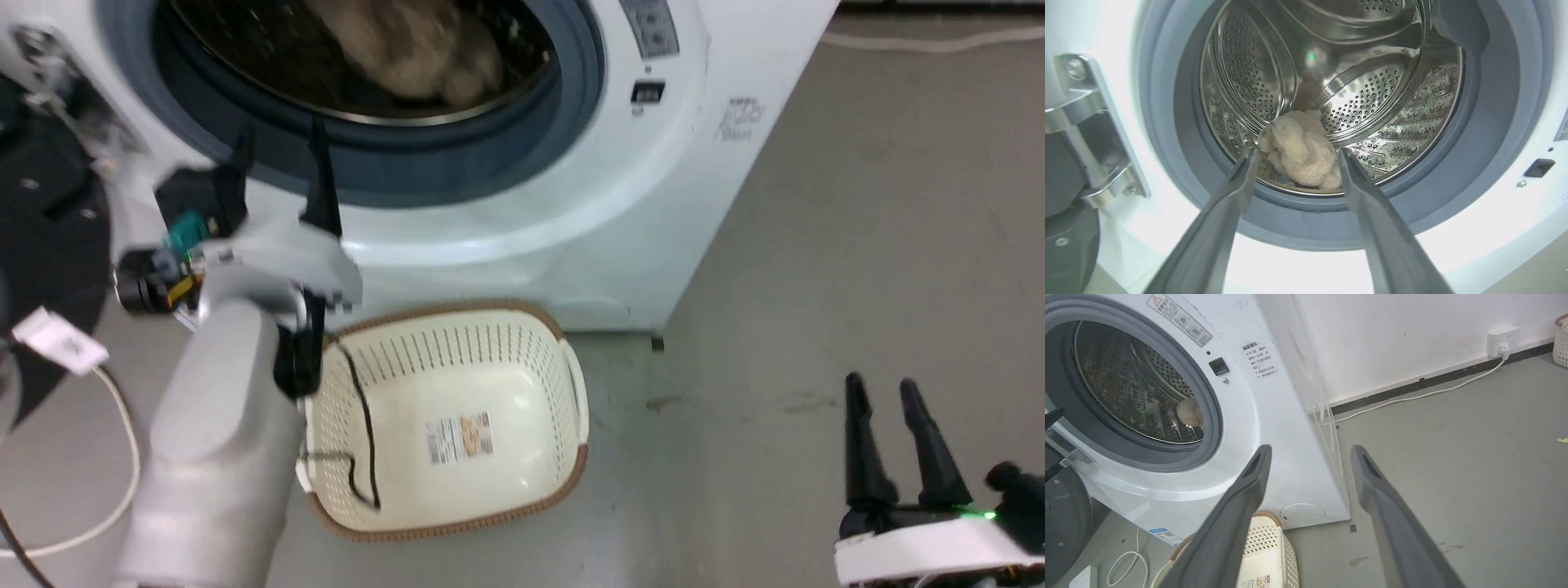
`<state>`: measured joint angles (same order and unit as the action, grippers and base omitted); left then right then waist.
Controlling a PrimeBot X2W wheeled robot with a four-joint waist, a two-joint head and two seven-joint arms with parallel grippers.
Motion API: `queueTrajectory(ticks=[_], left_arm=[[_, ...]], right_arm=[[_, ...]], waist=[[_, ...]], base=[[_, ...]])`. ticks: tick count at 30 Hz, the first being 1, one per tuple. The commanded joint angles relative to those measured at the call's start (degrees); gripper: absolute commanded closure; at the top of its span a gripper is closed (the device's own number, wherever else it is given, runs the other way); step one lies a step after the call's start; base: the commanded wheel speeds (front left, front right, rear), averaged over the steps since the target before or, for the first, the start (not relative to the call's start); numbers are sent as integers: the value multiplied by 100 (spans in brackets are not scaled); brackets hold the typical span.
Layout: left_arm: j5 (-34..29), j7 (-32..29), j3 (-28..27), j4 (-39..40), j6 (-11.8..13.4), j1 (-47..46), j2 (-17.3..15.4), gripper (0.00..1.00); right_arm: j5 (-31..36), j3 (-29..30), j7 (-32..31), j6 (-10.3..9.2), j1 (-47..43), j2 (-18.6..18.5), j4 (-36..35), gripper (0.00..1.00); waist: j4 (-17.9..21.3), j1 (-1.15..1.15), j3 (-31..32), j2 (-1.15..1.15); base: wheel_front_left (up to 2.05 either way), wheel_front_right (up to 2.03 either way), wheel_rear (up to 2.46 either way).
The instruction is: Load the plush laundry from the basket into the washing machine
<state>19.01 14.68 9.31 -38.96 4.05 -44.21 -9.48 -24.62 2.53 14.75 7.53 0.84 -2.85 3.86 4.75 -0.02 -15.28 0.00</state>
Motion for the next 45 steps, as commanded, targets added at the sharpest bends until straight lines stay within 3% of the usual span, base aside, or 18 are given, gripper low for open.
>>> queueTrajectory(ticks=[1,18,34,45], left_arm=[[-50,31,-11,54,6,215,32,0],[-62,11,100,689,9,1909,-13,0],[-51,-80,244,2076,225,3448,-136,0],[120,-613,265,2912,411,4371,-251,0]], right_arm=[[226,-38,25,-4,-112,-3,26,0],[1168,-206,-363,-4,-682,-3,15,0],[1485,-210,-564,-4,-897,-3,-173,0],[1486,-200,-615,-4,-980,-3,-190,0]], waist=[[-119,2,341,0],[-392,2,1610,0],[-471,2,1802,0],[-480,2,1820,0]], base=[[0,0,0],[0,0,0],[0,0,0],[0,0,0]])
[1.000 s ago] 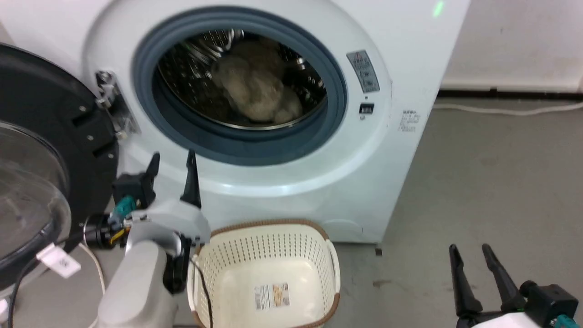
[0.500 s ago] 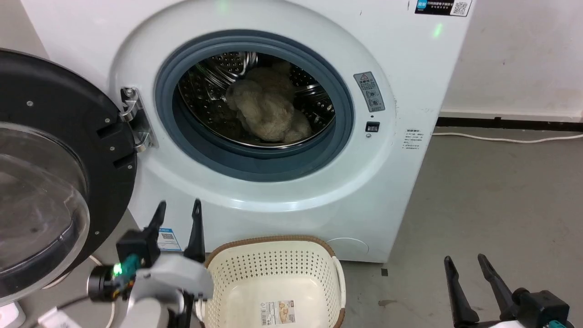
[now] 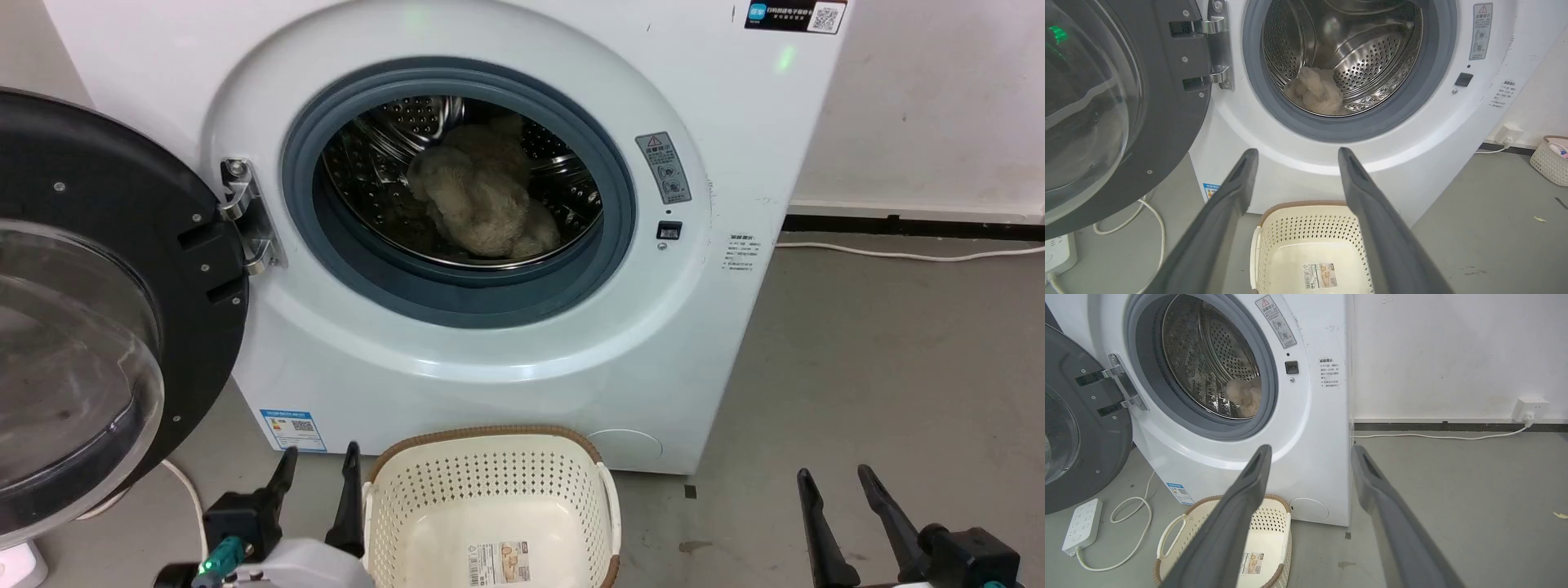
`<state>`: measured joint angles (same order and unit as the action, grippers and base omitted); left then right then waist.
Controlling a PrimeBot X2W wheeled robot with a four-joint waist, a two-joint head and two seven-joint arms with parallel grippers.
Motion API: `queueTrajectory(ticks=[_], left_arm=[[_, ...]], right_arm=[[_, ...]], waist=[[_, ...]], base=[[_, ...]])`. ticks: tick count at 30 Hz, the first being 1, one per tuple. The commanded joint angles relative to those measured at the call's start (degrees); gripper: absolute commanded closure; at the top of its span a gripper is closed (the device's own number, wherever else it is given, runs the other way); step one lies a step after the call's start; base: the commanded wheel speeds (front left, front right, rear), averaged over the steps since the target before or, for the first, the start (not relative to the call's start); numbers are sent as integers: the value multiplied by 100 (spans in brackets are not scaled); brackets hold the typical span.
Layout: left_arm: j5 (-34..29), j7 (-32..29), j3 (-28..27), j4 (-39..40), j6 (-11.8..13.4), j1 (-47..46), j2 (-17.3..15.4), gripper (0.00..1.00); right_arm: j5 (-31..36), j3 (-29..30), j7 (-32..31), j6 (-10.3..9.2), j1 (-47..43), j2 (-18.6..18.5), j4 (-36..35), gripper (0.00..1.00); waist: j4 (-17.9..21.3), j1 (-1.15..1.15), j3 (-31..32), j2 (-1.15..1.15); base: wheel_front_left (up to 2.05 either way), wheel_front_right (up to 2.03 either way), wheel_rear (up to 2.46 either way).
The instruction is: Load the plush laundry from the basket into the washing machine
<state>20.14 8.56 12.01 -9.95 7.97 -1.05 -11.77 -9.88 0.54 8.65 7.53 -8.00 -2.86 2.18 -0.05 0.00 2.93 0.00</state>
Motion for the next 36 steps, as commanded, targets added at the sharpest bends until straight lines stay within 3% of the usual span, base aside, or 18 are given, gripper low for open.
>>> queueTrajectory(ticks=[1,11,32,33,36], left_arm=[[26,-26,0,49,17,104,-24,0],[117,-2,88,125,57,474,30,0],[183,58,51,261,170,351,-29,0],[169,37,53,241,152,401,-5,100],[165,27,50,238,144,402,4,100]], right_arm=[[4,-2,-6,-4,-99,-1,-19,0],[0,-28,-33,-4,-109,-1,36,0],[-72,-54,-82,-4,-114,-1,56,0],[-35,-52,-76,0,-35,0,46,100],[-36,-54,-78,0,-31,0,45,100]], waist=[[-3,0,0,0],[-14,0,10,0],[-33,0,-34,0],[-34,1,-34,0],[-34,1,-36,0]], base=[[0,0,0],[0,0,0],[0,0,0],[0,0,0],[0,0,0]])
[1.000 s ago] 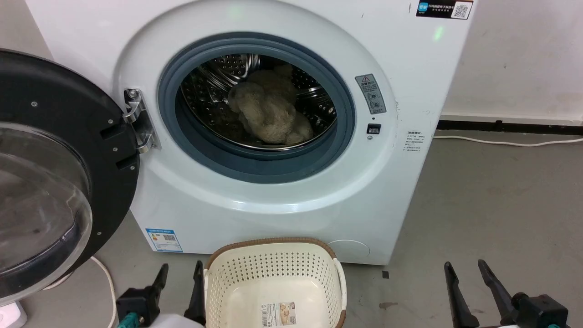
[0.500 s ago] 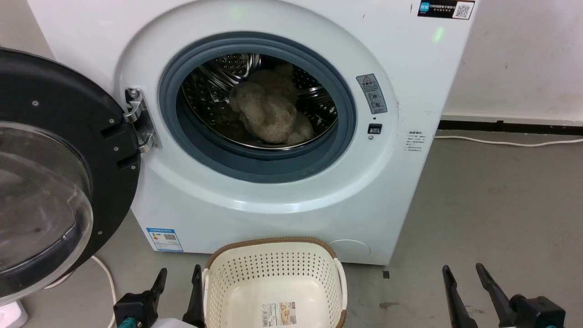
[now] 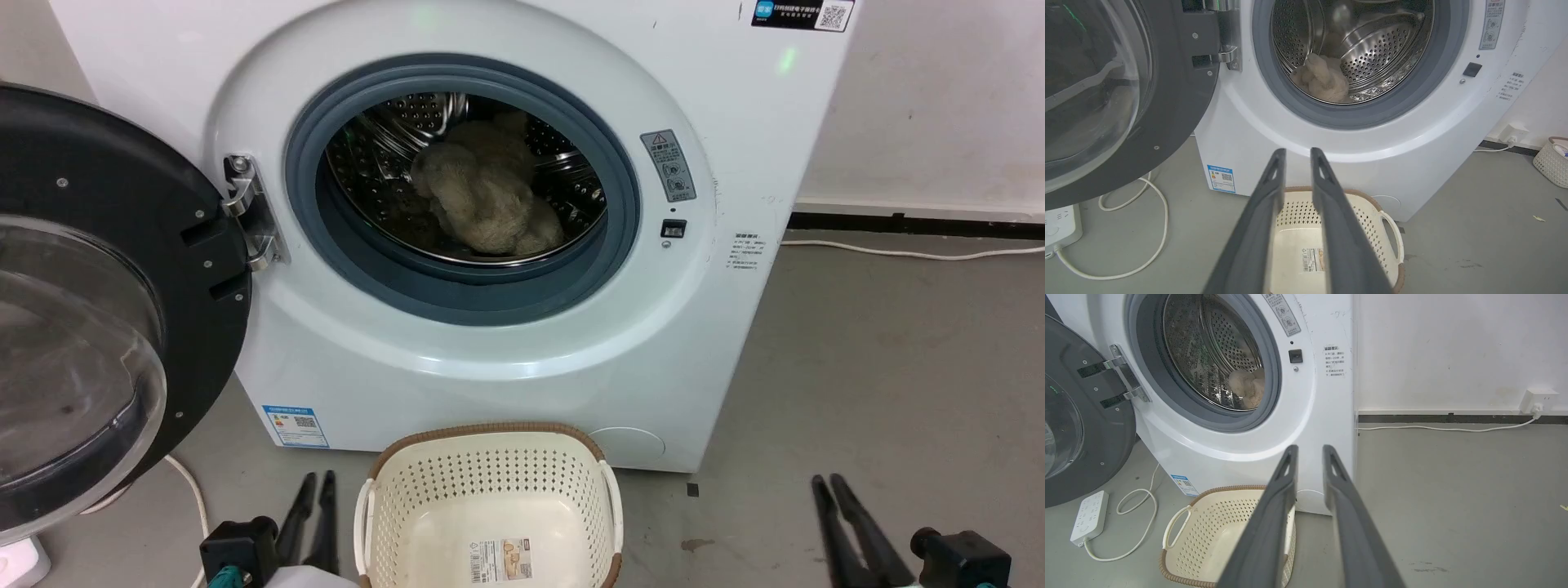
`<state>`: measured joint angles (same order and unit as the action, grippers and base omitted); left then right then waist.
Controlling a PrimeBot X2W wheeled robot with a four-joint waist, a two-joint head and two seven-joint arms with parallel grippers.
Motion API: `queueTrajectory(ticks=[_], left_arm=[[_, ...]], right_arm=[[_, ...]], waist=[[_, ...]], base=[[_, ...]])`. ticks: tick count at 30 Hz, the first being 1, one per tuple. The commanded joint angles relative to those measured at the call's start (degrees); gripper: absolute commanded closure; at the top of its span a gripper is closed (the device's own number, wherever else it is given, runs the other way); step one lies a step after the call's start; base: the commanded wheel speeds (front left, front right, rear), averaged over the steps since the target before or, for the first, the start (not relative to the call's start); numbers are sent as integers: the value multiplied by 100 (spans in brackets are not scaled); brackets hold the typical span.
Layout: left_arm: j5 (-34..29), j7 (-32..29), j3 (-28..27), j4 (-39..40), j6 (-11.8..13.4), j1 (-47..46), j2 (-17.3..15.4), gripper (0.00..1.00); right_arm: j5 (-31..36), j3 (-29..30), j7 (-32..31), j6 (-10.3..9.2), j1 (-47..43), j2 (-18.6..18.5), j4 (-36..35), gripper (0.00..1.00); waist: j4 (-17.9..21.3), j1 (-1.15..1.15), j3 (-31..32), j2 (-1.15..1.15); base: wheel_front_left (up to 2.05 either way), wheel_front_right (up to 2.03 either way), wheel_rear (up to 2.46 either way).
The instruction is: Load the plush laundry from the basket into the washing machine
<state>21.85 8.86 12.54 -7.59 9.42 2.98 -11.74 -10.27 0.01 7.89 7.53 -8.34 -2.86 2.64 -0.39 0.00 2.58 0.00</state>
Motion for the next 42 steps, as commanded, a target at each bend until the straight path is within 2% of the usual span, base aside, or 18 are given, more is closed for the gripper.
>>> queueTrajectory(ticks=[1,42], left_arm=[[-1,0,0,0,0,0,0,100],[-698,-283,-401,242,-301,-95,283,100]], right_arm=[[0,1,0,0,0,0,0,100],[328,1,-252,-1,266,0,-84,100]], waist=[[0,0,0,0],[13,0,-83,0]], base=[[0,0,0],[0,0,0]])
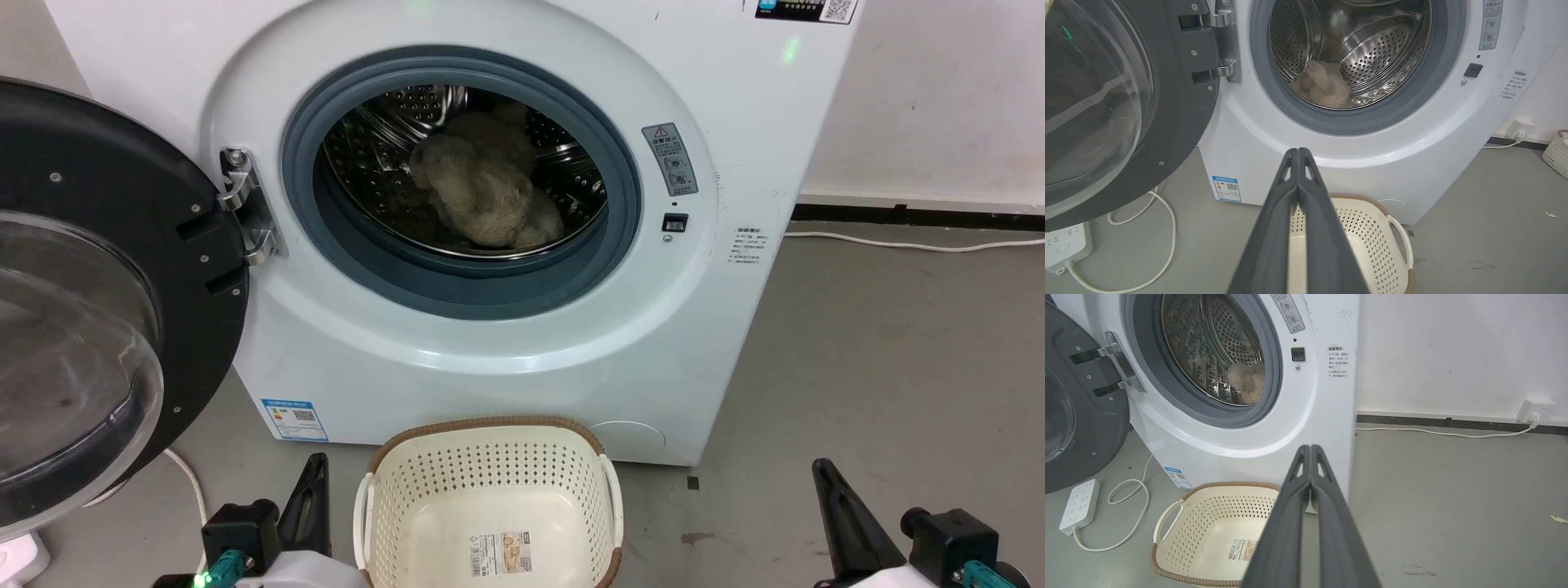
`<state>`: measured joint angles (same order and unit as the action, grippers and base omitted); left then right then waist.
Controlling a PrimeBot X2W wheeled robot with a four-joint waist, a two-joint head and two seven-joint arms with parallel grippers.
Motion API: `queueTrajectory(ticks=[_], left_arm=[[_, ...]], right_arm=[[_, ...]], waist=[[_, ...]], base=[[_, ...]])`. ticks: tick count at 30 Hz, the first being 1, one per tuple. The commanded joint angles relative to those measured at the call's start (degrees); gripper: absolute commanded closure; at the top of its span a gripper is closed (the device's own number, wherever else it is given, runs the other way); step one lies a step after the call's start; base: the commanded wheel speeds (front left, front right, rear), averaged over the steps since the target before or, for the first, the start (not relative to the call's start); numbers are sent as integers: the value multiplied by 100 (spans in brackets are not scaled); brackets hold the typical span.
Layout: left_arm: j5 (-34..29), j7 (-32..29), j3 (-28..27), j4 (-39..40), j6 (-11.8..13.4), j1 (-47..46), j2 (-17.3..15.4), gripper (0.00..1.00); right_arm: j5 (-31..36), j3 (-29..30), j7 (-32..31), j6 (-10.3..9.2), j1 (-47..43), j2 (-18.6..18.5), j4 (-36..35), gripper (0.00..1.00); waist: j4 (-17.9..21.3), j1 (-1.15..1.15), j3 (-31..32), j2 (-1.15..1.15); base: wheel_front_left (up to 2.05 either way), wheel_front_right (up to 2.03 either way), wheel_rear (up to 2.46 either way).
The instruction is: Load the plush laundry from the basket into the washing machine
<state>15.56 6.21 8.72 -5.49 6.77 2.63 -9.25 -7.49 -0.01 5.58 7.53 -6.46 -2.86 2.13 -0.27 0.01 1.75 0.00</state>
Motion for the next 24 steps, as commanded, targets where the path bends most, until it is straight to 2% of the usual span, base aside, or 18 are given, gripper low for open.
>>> queueTrajectory(ticks=[1,24], left_arm=[[-87,-25,-28,39,-44,-63,41,100],[-558,-217,-299,202,-247,-127,232,100]], right_arm=[[58,2,-27,-1,86,0,-35,100],[280,1,-197,-2,266,-1,-92,100]], waist=[[0,0,-2,0],[9,0,-57,0]], base=[[0,0,0],[0,0,0]])
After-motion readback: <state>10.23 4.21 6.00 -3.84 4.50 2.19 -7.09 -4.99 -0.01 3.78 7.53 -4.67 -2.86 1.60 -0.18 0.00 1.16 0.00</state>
